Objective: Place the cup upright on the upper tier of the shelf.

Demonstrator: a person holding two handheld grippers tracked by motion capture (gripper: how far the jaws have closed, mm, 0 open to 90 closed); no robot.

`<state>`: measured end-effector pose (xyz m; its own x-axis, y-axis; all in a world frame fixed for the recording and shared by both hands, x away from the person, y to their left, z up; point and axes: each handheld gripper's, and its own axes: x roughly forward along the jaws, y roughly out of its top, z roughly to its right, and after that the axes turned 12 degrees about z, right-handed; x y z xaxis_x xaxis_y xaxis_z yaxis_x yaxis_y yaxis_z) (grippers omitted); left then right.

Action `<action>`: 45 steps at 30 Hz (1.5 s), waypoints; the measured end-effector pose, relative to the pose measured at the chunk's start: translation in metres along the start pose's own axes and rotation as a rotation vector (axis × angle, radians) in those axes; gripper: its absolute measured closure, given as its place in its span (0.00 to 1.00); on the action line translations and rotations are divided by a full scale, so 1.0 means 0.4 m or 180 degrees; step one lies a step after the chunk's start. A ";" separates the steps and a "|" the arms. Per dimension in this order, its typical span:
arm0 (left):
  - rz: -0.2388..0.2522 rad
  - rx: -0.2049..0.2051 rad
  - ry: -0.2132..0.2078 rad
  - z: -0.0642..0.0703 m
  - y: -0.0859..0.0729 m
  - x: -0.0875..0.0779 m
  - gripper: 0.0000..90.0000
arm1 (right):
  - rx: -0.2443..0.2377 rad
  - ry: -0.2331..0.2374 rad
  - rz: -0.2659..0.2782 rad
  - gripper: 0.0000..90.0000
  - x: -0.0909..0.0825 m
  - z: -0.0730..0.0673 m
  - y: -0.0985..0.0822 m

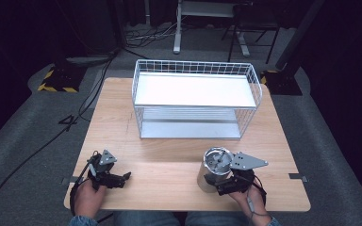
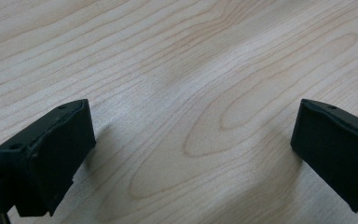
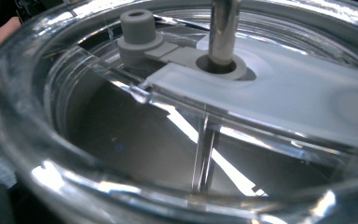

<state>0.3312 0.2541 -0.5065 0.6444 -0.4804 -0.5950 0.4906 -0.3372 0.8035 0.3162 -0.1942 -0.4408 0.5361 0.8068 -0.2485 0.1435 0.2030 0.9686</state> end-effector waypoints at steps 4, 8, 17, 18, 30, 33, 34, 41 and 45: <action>0.0000 -0.0001 0.0000 0.000 0.000 0.000 0.00 | -0.0005 -0.0001 -0.0010 0.04 0.000 -0.001 0.001; 0.0000 0.0000 0.0001 0.000 0.000 0.000 0.00 | 0.0002 -0.0003 -0.0006 0.04 -0.001 -0.001 0.001; -0.0001 -0.0001 0.0000 0.000 0.000 0.000 0.00 | 0.0001 -0.0020 -0.0069 0.04 0.001 -0.002 0.009; 0.0000 -0.0002 0.0001 0.000 0.000 0.000 0.00 | 0.0009 -0.0009 -0.0082 0.04 0.002 -0.002 0.010; 0.0000 -0.0001 0.0001 0.000 0.000 0.000 0.00 | -0.0002 0.0041 -0.0161 0.04 -0.001 -0.003 0.040; -0.0001 0.0000 0.0001 0.000 0.000 0.000 0.00 | -0.0016 0.0044 -0.0149 0.04 -0.007 -0.003 0.060; 0.0000 -0.0001 0.0001 0.000 0.000 0.000 0.00 | -0.0024 0.0043 -0.0146 0.04 -0.008 -0.002 0.064; -0.0001 -0.0001 0.0001 0.000 0.000 0.000 0.00 | -0.0047 0.0046 -0.0129 0.04 -0.018 0.002 0.101; 0.0000 -0.0001 0.0001 0.000 0.000 0.000 0.00 | -0.0038 0.0048 -0.0116 0.04 -0.025 0.006 0.129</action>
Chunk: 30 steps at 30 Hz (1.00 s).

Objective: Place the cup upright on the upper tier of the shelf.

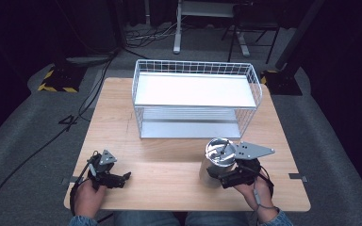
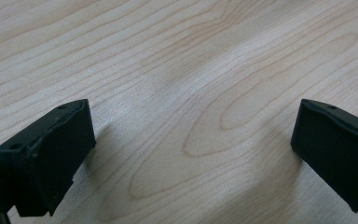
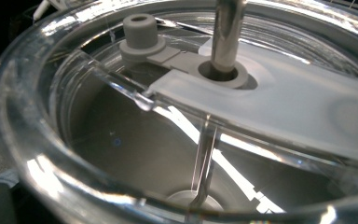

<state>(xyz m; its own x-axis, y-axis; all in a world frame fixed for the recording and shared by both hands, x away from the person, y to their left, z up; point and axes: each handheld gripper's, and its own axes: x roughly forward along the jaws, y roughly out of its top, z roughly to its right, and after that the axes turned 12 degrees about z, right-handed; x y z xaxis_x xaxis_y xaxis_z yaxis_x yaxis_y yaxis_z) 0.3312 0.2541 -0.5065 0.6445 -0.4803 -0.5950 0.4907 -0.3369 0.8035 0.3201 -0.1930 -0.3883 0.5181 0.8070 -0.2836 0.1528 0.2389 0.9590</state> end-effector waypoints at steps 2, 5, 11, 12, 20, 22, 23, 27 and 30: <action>-0.0001 0.0000 0.0001 0.000 0.000 0.000 0.00 | -0.0025 -0.0021 0.0010 0.04 -0.006 0.002 0.023; -0.0001 0.0000 0.0000 0.000 0.000 0.000 0.00 | -0.0037 -0.0041 0.0012 0.04 -0.008 0.003 0.036; -0.0001 0.0000 0.0000 0.000 0.000 0.000 0.00 | -0.0064 -0.0084 0.0034 0.04 -0.015 0.011 0.081; -0.0001 0.0000 0.0000 0.000 0.000 0.000 0.00 | -0.0072 -0.0082 0.0041 0.04 -0.016 0.012 0.088; 0.0001 0.0000 0.0001 0.000 0.000 0.000 0.00 | -0.0068 -0.0101 0.0048 0.04 -0.022 0.026 0.139; -0.0001 -0.0001 0.0001 0.000 0.000 0.000 0.00 | -0.0045 -0.0107 0.0056 0.04 -0.026 0.033 0.161; -0.0001 -0.0001 0.0001 0.000 0.000 0.000 0.00 | -0.0045 -0.0107 0.0056 0.04 -0.026 0.033 0.161; 0.0002 -0.0003 0.0000 0.000 0.000 0.001 0.00 | -0.0054 -0.0133 0.0077 0.04 -0.031 0.045 0.193; 0.0003 -0.0005 0.0001 0.000 0.000 0.001 0.00 | -0.0074 -0.0177 0.0093 0.04 -0.037 0.054 0.223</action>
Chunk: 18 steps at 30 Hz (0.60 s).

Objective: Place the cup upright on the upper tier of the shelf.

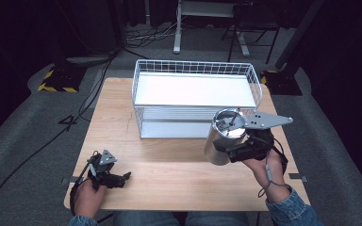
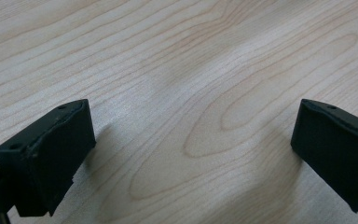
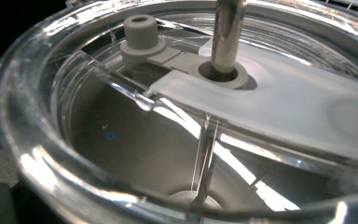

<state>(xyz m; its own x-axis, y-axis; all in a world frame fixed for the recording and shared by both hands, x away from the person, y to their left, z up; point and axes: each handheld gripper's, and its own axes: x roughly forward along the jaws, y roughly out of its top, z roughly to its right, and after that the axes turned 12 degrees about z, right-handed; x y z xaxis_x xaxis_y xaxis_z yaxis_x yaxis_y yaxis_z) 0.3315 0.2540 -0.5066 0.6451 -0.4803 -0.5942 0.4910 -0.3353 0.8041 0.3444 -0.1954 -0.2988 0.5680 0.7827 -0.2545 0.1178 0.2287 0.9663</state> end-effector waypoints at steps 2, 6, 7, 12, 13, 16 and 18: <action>-0.0001 0.0002 0.0000 0.000 0.000 0.000 0.00 | -0.0014 -0.0016 -0.0001 0.04 -0.001 0.003 0.010; 0.0000 0.0002 -0.0001 0.000 0.000 0.000 0.00 | -0.0068 -0.0041 0.0014 0.04 0.001 0.011 0.039; -0.0002 0.0002 0.0000 0.000 0.000 0.000 0.00 | -0.0078 -0.0043 0.0017 0.04 0.002 0.014 0.046; -0.0002 0.0005 0.0002 0.000 0.000 0.000 0.00 | -0.0074 -0.0061 0.0034 0.04 0.009 0.032 0.086; -0.0001 0.0005 0.0002 0.000 0.000 0.000 0.00 | -0.0103 -0.0076 0.0051 0.04 0.012 0.039 0.107; 0.0001 -0.0011 0.0014 0.001 -0.001 -0.001 0.00 | -0.0123 -0.0084 0.0077 0.04 0.014 0.048 0.135; 0.0009 -0.0033 0.0020 0.003 -0.001 0.000 0.00 | -0.0117 -0.0096 0.0093 0.04 0.018 0.055 0.155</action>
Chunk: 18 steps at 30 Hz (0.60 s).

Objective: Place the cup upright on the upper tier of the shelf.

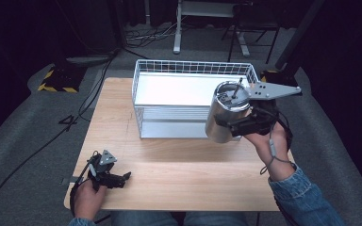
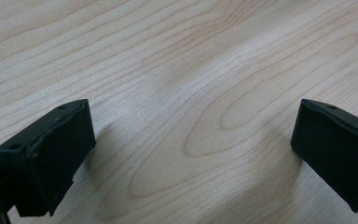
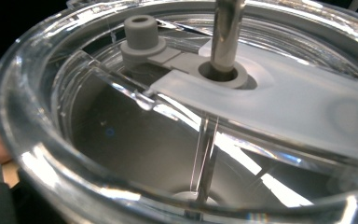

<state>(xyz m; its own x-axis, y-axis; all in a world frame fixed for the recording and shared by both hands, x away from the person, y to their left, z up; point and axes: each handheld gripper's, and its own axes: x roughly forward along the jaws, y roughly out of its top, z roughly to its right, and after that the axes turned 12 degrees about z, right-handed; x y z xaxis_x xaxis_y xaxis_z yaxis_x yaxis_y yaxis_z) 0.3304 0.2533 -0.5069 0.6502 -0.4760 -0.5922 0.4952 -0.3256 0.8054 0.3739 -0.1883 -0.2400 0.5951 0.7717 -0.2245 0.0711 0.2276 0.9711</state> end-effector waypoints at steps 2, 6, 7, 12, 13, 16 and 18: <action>-0.0001 0.0006 0.0005 0.000 0.000 0.000 0.00 | 0.0001 -0.0005 0.0004 0.04 0.003 0.005 0.009; -0.0001 0.0005 0.0006 0.000 0.000 0.000 0.00 | -0.0037 -0.0094 0.0014 0.04 0.025 0.024 0.054; -0.0001 0.0006 0.0006 0.000 0.000 0.000 0.00 | -0.0037 -0.0094 0.0014 0.04 0.025 0.024 0.054; 0.0000 0.0003 0.0006 0.000 0.000 0.000 0.00 | 0.0021 -0.0114 0.0054 0.04 0.056 0.050 0.098; 0.0000 0.0003 0.0006 0.000 0.000 0.000 0.00 | 0.0033 -0.0124 0.0053 0.04 0.063 0.055 0.104; -0.0001 0.0004 0.0006 0.000 0.000 0.000 0.00 | 0.0038 -0.0140 0.0047 0.04 0.078 0.065 0.114; -0.0001 0.0004 0.0006 0.000 0.000 0.000 0.00 | 0.0048 -0.0178 0.0038 0.04 0.100 0.080 0.129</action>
<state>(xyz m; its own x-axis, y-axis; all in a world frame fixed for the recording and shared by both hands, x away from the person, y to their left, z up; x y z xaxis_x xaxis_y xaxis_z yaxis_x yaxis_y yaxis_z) 0.3305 0.2534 -0.5068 0.6511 -0.4744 -0.5924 0.4945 -0.3268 0.8054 0.4269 -0.1647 -0.1962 0.6398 0.7397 -0.2084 0.0756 0.2093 0.9749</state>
